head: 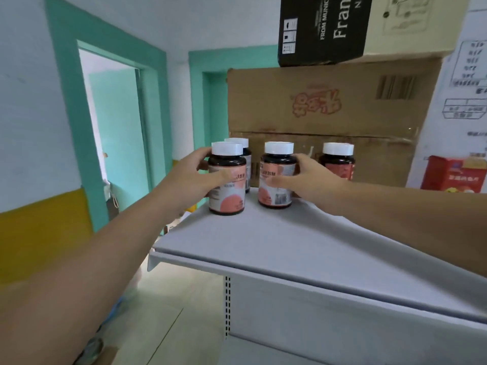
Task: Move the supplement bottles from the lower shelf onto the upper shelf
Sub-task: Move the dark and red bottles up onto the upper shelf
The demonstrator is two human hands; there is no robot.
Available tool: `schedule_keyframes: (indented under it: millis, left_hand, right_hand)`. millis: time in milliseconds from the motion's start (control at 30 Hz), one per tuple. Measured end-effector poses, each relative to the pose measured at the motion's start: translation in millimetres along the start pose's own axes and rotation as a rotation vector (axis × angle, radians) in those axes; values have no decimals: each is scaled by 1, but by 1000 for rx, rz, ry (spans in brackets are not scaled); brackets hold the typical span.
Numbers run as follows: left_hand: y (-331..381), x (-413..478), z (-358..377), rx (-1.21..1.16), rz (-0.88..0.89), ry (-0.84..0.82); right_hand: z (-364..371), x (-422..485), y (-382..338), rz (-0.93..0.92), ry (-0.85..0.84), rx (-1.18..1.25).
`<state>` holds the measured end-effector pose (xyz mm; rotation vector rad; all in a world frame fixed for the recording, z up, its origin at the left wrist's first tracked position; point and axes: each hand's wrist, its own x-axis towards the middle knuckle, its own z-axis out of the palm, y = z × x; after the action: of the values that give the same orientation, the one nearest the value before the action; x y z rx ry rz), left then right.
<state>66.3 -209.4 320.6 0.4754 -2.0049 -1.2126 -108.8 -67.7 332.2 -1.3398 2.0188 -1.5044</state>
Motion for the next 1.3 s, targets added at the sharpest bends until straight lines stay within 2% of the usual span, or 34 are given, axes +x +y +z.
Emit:
schedule_keyframes:
  millis: [133, 467, 633, 733, 967, 1100, 1233, 1300]
  left_hand:
    - [-9, 9, 4, -44, -13, 48]
    - [-11, 20, 6, -79, -71, -23]
    - [-21, 26, 9, -10, -64, -71]
    - [-25, 28, 9, 70, -80, -69]
    - [-25, 28, 8, 92, -103, -77]
    - [-20, 19, 1, 234, -153, -115]
    - [4, -6, -14, 571, -218, -240]
    - [22, -24, -20, 768, -165, -343]
  right_hand:
    - [5, 29, 11, 2, 30, -33]
    - [16, 46, 25, 5, 153, -221]
    - [17, 39, 23, 25, 129, -214]
    - [16, 36, 19, 68, 86, -274]
    - [12, 18, 7, 103, -36, -422]
    - [8, -7, -7, 102, -123, -598]
    - [1, -42, -19, 18, -199, -927]
    - [-3, -62, -24, 13, -189, -1007]
